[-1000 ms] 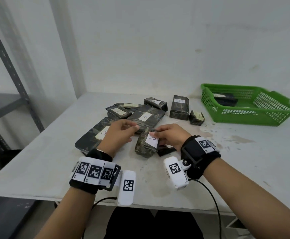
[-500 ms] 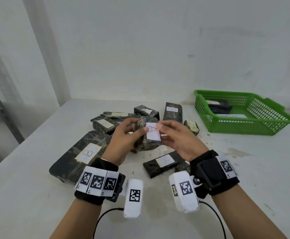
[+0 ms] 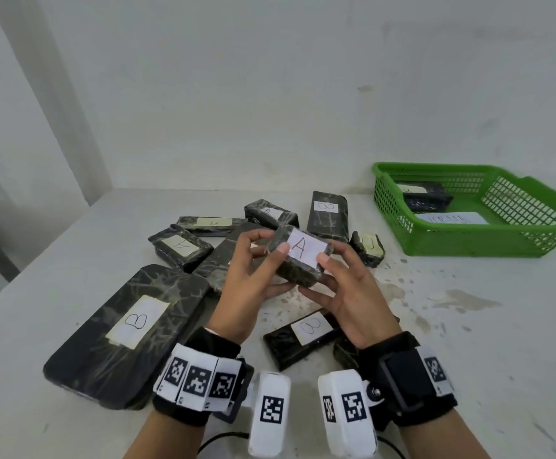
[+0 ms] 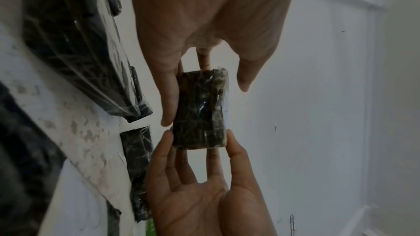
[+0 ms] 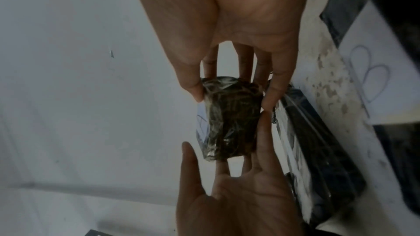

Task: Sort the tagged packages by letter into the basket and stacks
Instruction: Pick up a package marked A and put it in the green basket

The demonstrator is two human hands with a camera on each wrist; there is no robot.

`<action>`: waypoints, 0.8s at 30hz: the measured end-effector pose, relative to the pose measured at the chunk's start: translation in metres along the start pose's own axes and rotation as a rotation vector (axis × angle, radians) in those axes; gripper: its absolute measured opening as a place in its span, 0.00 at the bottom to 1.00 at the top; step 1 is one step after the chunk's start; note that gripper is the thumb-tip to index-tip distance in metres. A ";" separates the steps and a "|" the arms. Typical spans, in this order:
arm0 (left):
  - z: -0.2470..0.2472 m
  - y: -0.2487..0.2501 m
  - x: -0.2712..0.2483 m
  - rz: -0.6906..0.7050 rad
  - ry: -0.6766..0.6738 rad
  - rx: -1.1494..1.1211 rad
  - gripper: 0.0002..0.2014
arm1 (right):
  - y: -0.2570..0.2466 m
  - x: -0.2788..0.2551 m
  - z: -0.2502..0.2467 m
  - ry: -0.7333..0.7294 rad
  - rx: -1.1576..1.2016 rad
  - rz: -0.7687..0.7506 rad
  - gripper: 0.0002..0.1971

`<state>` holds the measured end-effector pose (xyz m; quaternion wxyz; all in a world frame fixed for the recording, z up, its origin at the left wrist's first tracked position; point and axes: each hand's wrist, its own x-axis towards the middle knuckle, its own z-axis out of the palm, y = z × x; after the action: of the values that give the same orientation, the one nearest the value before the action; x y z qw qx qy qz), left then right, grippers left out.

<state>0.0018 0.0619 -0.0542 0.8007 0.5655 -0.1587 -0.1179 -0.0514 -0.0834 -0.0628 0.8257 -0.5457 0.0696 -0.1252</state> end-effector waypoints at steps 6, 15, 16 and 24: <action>0.005 -0.013 -0.007 0.063 0.008 0.048 0.18 | 0.000 -0.004 -0.002 0.017 -0.087 -0.062 0.14; 0.003 -0.018 -0.010 -0.034 0.011 -0.015 0.18 | 0.004 -0.009 -0.002 0.052 -0.172 -0.103 0.11; 0.002 -0.018 -0.010 -0.032 0.010 -0.015 0.17 | 0.004 -0.009 -0.002 0.049 -0.178 -0.099 0.11; 0.000 -0.018 -0.009 -0.037 0.007 -0.026 0.14 | 0.004 -0.008 -0.001 0.090 -0.205 -0.094 0.10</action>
<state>-0.0073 0.0591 -0.0719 0.8062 0.5583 -0.1437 -0.1326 -0.0590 -0.0806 -0.0674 0.7546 -0.6239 0.0933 -0.1804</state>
